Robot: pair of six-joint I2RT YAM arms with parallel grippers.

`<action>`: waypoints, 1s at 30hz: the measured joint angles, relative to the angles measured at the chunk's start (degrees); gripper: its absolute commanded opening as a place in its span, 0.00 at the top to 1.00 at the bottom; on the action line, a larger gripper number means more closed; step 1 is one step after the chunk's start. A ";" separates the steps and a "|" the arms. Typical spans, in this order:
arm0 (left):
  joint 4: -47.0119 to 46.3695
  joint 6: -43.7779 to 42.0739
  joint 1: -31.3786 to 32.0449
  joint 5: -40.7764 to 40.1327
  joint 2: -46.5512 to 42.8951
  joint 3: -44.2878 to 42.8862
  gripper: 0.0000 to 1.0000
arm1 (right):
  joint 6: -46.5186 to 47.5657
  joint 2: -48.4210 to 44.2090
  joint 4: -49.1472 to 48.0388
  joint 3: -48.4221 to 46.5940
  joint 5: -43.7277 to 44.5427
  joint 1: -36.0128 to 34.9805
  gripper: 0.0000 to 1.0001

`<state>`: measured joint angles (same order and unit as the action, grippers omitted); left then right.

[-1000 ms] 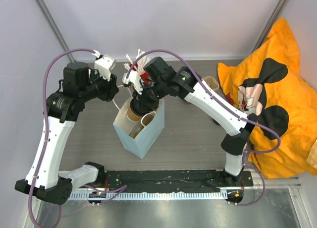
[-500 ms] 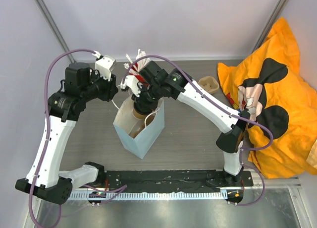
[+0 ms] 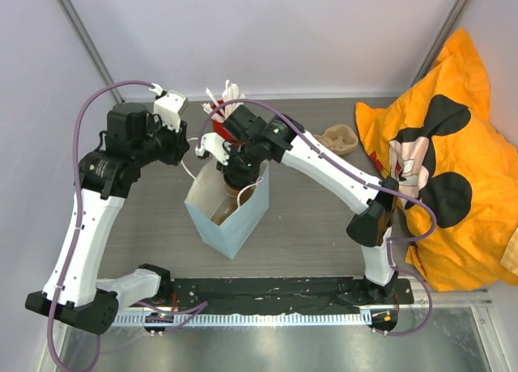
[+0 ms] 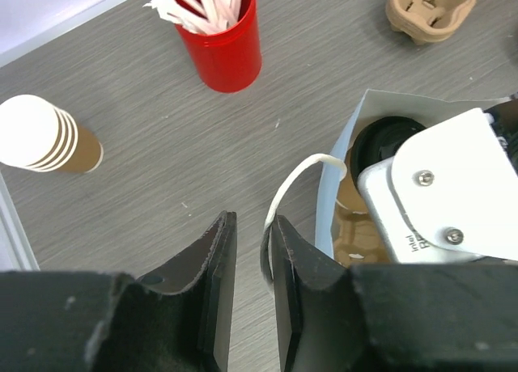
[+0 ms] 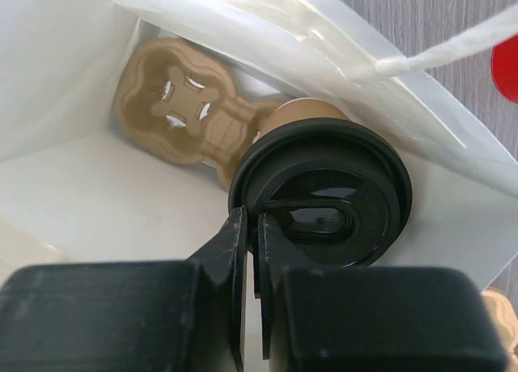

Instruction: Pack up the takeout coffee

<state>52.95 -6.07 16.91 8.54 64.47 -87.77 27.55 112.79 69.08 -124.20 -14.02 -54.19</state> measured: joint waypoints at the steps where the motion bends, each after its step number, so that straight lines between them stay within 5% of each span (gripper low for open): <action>1: 0.00 0.09 -0.09 -0.20 -0.02 0.07 0.74 | 0.20 0.04 0.00 0.00 0.17 0.00 0.99; 30: -0.90 0.13 -1.25 -3.15 -2.25 2.62 0.75 | 2.34 2.54 1.01 0.02 3.26 0.00 0.99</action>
<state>52.05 -5.93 15.66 5.39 62.22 -85.14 29.89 115.33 70.08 -124.18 -10.76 -54.19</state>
